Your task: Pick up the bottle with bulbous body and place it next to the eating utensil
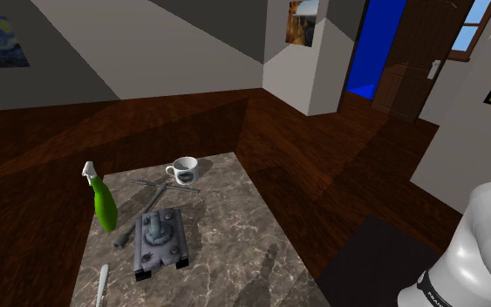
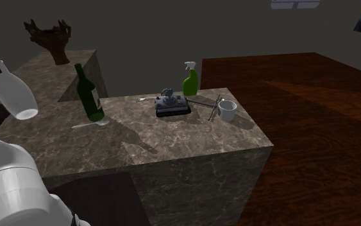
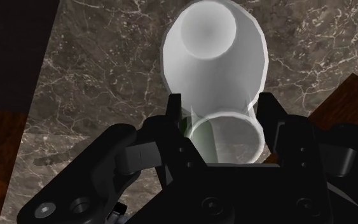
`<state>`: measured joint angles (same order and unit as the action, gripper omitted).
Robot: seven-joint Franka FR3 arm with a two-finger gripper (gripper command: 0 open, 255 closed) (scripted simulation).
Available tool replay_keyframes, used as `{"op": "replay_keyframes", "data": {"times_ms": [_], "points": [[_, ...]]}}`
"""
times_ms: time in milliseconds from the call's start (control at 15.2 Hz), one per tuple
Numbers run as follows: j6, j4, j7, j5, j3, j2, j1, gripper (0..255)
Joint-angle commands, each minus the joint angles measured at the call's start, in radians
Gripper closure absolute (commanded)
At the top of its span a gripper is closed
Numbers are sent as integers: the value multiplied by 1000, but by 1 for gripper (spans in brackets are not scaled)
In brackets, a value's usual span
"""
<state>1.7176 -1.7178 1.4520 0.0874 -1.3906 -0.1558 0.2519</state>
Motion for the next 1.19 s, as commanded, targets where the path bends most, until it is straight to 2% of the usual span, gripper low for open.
{"op": "replay_keyframes", "data": {"times_ms": [0, 660, 924, 1122], "points": [[27, -27, -1, 2, 0, -2, 2, 255], [161, -160, 3, 6, -18, -2, 0, 255], [215, -206, 16, -9, -57, 14, -26, 255], [255, -239, 31, -27, -106, 32, -65, 255]]}}
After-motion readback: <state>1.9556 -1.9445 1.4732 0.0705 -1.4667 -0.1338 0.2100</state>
